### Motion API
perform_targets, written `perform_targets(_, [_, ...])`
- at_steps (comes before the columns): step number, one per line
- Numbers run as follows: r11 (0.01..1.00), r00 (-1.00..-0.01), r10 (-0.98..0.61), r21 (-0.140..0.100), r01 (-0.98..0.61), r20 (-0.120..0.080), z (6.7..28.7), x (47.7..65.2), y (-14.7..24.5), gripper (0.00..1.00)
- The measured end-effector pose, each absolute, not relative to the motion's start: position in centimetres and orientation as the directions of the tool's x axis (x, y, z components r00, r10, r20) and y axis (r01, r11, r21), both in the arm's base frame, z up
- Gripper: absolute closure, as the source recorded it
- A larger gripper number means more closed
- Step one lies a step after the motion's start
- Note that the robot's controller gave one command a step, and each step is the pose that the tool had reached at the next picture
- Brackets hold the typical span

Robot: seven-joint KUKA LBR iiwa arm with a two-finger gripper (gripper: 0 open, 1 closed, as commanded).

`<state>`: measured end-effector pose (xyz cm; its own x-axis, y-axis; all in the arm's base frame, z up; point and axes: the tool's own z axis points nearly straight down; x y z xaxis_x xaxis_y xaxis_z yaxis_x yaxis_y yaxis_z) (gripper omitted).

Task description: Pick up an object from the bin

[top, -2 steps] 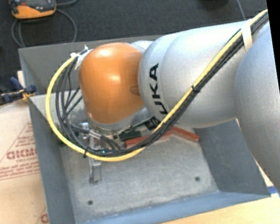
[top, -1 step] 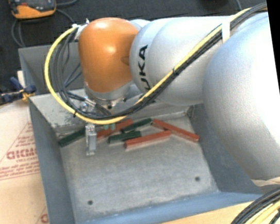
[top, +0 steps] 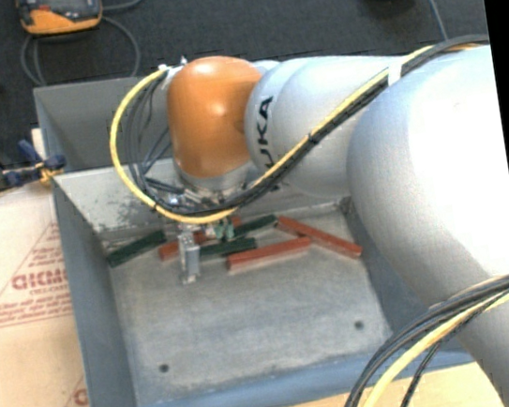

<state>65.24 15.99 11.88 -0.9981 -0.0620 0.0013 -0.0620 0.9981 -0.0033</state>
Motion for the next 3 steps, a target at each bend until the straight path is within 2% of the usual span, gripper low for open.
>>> perform_targets(1, [0.961, -0.961, -0.275, -0.003, -0.275, -0.004, 7.0, 65.4, 6.7, 0.0])
perform_targets(2, [0.961, -0.961, -0.275, 0.001, -0.275, -0.01, 7.6, 65.6, 7.2, 1.0])
perform_targets(3, [0.948, -0.948, -0.319, -0.002, -0.319, -0.006, 16.0, 56.7, 7.5, 1.0])
